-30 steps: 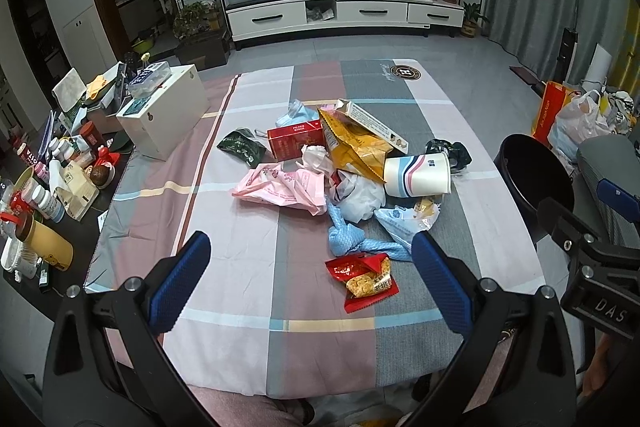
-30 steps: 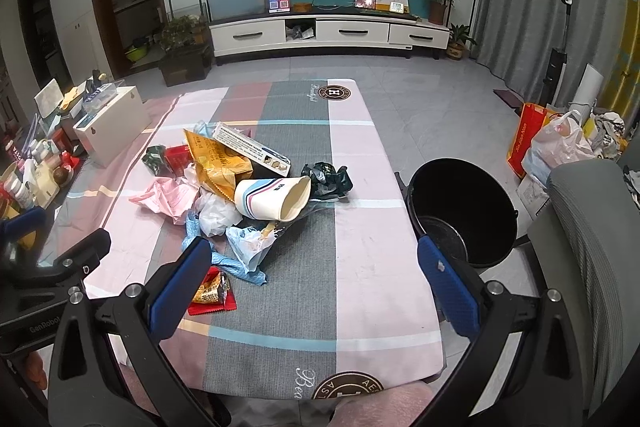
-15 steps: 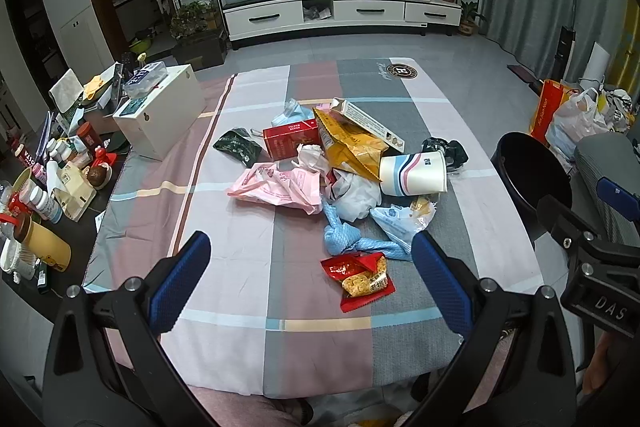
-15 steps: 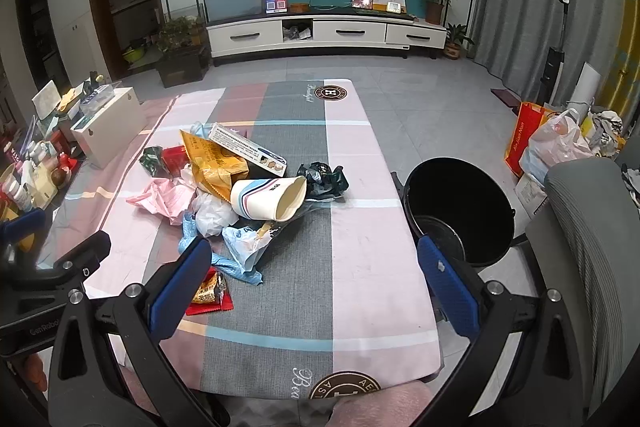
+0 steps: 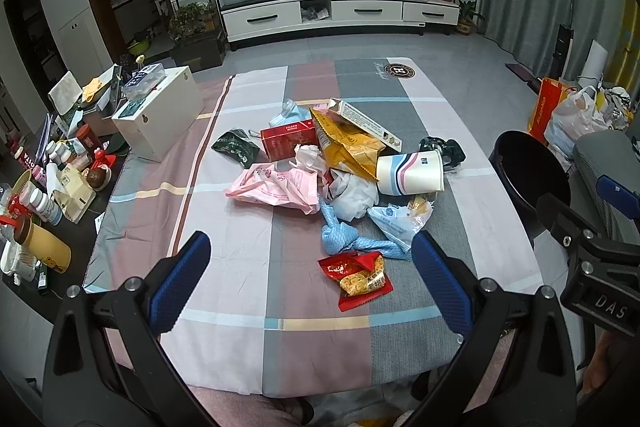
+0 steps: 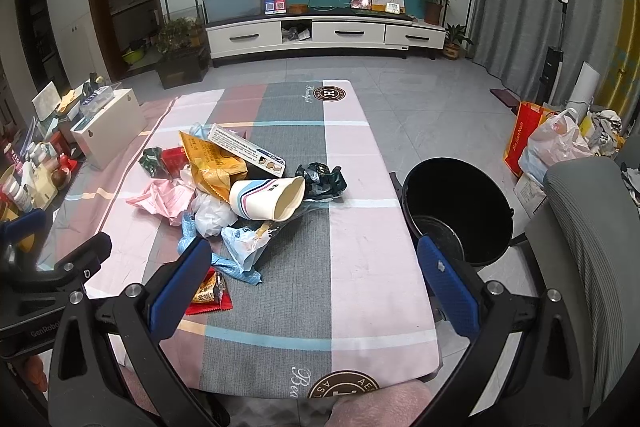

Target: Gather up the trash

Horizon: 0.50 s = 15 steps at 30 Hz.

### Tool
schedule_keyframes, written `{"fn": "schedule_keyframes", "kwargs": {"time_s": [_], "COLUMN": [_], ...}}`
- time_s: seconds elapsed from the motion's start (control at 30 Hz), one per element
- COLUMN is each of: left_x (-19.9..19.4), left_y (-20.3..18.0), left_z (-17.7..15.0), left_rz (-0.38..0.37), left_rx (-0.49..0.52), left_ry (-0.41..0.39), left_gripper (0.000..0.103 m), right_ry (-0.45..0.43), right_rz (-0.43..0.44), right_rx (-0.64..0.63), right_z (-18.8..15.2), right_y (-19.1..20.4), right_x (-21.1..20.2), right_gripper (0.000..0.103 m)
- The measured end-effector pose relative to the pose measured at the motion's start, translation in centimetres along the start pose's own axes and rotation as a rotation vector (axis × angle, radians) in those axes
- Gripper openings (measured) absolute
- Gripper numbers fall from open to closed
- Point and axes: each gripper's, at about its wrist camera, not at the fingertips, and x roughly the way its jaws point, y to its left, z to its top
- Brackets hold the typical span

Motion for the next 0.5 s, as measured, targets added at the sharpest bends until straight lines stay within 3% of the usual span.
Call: {"fn": "schedule_keyframes", "kwargs": {"time_s": [0.5], "left_x": [-0.06], "left_y": [-0.41], "left_z": [0.21], "left_rz": [-0.002], "left_rx": [0.009], "left_ry": [0.000], "left_gripper": [0.100], "right_ry": [0.000], "right_rz": [-0.003], "right_rx": [0.004], "right_z": [0.05], "right_y": [-0.20], "right_x": [-0.01], "right_gripper": [0.100]}}
